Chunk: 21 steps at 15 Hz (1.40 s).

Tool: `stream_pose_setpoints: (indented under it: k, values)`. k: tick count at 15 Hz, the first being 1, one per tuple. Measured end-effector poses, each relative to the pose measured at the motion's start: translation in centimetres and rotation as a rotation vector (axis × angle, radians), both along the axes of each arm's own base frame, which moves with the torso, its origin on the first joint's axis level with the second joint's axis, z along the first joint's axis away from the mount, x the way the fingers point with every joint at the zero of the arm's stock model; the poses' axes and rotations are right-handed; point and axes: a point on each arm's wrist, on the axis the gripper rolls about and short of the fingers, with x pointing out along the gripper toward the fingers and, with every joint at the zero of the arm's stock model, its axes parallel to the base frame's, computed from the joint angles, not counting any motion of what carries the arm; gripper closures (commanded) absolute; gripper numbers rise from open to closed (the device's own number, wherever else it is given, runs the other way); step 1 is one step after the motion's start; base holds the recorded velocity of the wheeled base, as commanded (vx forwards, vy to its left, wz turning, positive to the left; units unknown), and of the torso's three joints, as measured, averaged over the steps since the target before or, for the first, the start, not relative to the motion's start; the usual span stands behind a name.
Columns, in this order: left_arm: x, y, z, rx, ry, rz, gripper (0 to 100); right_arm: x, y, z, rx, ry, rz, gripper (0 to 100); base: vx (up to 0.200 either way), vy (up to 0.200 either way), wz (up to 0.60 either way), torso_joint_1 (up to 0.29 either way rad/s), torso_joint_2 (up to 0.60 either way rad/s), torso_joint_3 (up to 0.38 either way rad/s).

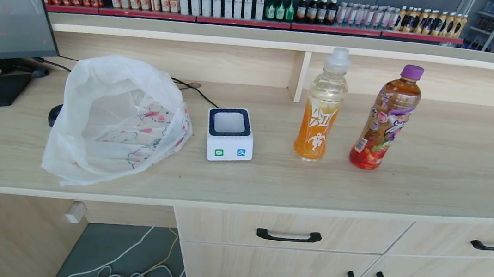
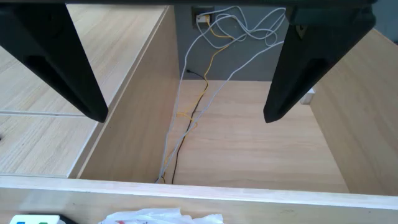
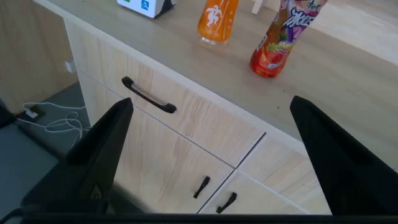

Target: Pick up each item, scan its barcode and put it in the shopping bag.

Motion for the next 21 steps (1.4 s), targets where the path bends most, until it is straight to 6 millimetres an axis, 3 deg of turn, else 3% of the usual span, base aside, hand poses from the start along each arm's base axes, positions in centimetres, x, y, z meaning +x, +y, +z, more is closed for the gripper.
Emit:
stream_pose_setpoints:
  k: [5,12,17,21]
  values:
    - [0.0,0.0,0.0,0.0,0.0,0.0,0,3.5,1.1,3.6,-0.066,-0.011,0.015,0,0.0,0.0,0.0,0.0,0.0,0.0]
    - [0.0,0.0,0.0,0.0,0.0,0.0,0,6.0,2.9,4.3,-0.094,0.032,-0.012,0,0.0,0.0,0.0,0.0,0.0,0.0]
    - [0.0,0.0,0.0,0.0,0.0,0.0,0,10.0,7.7,5.9,0.071,-0.109,-0.002,0,0.0,0.0,0.0,0.0,0.0,0.0]
    - [0.0,0.0,0.0,0.0,0.0,0.0,0,12.5,12.4,5.4,0.268,-0.158,-0.112,0,0.0,0.0,0.0,0.0,0.0,0.0]
